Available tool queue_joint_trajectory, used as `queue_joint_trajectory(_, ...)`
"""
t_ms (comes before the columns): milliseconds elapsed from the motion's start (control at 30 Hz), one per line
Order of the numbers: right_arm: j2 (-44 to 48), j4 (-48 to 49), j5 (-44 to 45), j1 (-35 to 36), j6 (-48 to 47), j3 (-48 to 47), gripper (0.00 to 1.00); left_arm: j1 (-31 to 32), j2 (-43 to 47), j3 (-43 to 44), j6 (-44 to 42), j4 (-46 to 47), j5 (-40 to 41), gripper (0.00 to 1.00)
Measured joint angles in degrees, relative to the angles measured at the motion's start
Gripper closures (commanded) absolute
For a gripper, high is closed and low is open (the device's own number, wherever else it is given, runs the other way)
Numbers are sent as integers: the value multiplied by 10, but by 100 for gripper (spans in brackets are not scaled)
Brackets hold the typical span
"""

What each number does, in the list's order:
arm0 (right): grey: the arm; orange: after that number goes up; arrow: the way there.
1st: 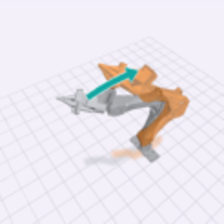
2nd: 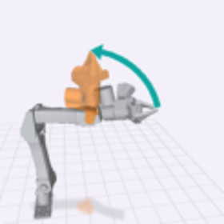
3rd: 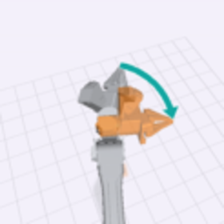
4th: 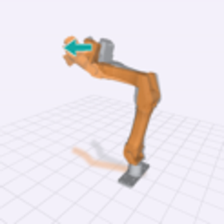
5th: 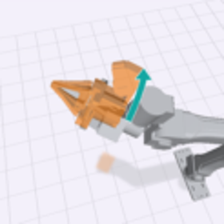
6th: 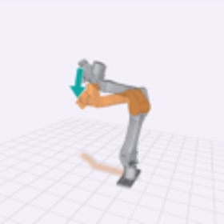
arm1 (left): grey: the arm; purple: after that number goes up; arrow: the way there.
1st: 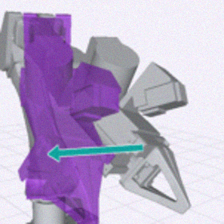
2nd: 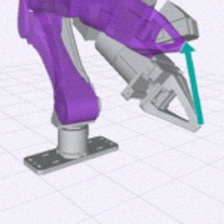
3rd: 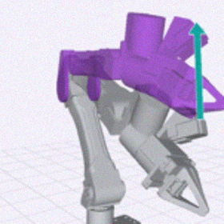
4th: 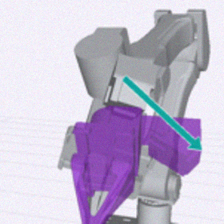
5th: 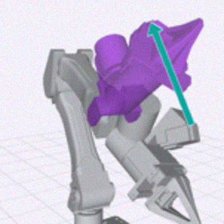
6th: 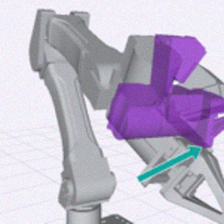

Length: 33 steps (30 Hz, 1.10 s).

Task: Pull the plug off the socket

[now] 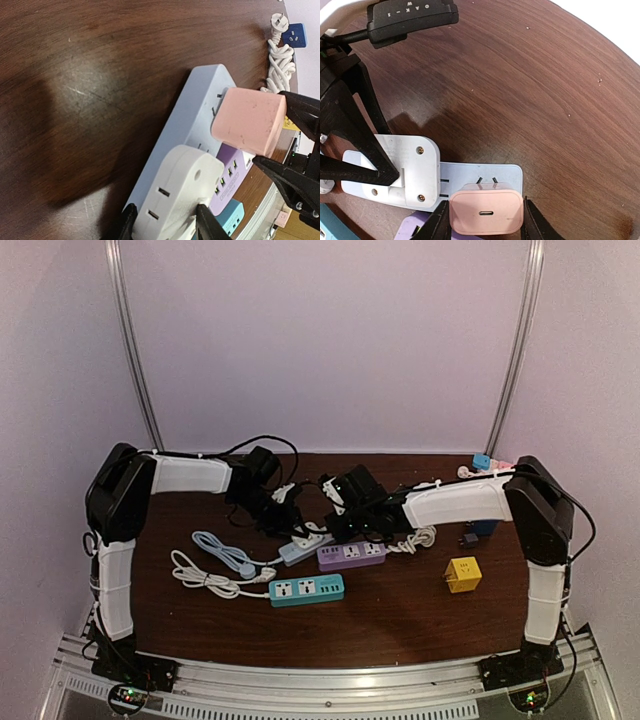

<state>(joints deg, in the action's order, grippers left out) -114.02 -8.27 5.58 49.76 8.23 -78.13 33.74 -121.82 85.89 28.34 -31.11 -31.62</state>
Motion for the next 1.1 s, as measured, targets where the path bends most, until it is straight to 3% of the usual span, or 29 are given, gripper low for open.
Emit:
queue_joint_trajectory(233, 3, -55, -8, -4, 44, -21, 81, 3, -1, -3, 0, 12, -2, 62)
queue_joint_trajectory(700, 58, -29, 0, 13, 70, -70, 81, 2, 0, -6, 1, 18, -1, 62)
queue_joint_trajectory(1100, 58, -118, -7, -99, 127, -69, 80, 5, 0, 6, 0, 8, 9, 58)
